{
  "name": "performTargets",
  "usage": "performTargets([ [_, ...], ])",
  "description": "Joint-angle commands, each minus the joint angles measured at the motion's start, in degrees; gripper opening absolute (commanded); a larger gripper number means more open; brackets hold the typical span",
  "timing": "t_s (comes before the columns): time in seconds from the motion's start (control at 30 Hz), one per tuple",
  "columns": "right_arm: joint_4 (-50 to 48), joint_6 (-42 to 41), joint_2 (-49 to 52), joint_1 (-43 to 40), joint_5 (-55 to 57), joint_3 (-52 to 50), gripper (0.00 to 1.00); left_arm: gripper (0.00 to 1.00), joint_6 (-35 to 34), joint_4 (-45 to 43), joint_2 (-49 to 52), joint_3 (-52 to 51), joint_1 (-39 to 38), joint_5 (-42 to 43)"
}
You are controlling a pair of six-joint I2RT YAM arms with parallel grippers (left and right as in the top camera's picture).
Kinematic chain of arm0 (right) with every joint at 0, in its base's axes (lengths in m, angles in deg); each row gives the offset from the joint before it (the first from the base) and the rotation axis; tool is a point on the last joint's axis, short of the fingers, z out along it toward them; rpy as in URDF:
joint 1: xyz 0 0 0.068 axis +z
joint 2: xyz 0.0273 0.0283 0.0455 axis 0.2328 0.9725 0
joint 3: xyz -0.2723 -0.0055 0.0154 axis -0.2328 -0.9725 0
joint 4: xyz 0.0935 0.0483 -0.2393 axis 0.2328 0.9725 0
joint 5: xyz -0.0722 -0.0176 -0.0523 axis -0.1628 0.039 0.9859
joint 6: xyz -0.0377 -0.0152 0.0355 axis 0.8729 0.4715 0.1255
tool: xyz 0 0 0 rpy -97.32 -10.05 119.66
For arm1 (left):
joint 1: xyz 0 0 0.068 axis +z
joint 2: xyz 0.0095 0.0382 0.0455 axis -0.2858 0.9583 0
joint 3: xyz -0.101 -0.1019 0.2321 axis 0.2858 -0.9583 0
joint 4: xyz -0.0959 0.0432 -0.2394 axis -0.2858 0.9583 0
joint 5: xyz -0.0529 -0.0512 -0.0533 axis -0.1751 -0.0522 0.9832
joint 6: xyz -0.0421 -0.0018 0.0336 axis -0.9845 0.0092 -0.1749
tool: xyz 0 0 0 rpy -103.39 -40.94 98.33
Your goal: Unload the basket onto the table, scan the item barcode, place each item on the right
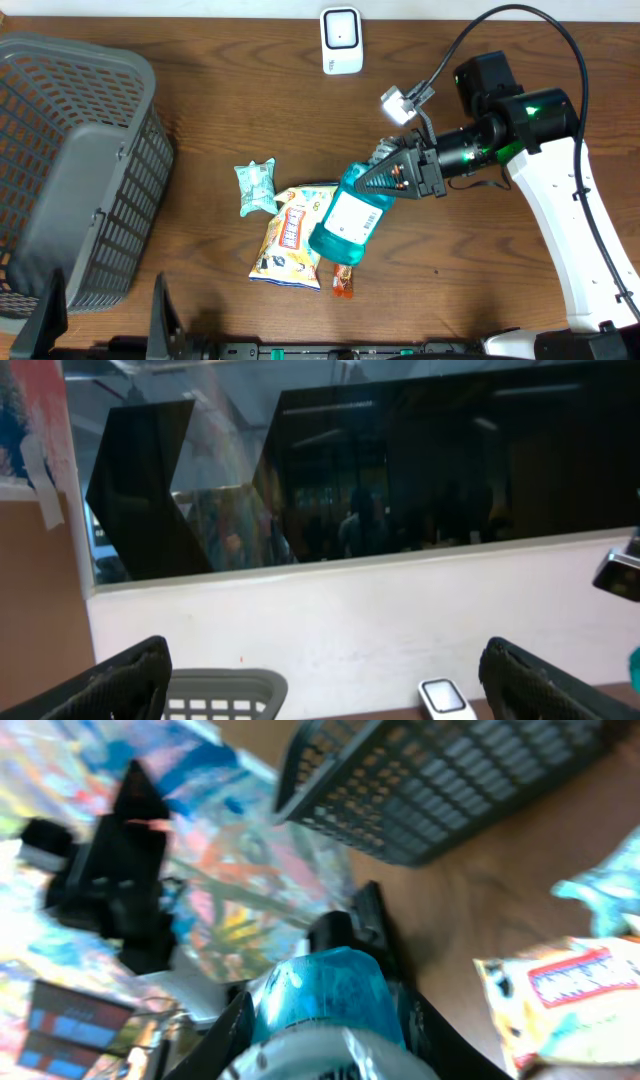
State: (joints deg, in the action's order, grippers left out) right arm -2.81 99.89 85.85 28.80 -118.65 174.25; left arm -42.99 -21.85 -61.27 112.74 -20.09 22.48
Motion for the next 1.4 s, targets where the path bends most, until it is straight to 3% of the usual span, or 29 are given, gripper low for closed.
performTargets([
  [0.0,2.56,5.40,-1.77,0.09,-10.36,0.74,0.01,0.98,-1.62,-2.45,-0.09,-2.32,0.20,-0.28],
  [0.27,4.20,5.38,-1.77,0.09,-6.01,0.74,0.02,0.98,-2.08,-5.05,-0.09,-9.18,0.13,2.99],
  [0.63,3.67,5.40,-1.77,-0.22,-3.23,0.74,0.02,0.98,-16.11,-11.04,-0.02,-19.30,-0.28,4.81],
  [1.1,3.69,5.38,-1.77,-0.37,-1.27,0.74,0.02,0.98,-18.14,-11.23,-0.02,-35.63,-0.28,3.80],
  [1.37,3.69,5.38,-1.77,-0.35,0.85,0.74,0.02,0.98,-18.14,-8.15,-0.02,-38.95,-0.28,3.82],
])
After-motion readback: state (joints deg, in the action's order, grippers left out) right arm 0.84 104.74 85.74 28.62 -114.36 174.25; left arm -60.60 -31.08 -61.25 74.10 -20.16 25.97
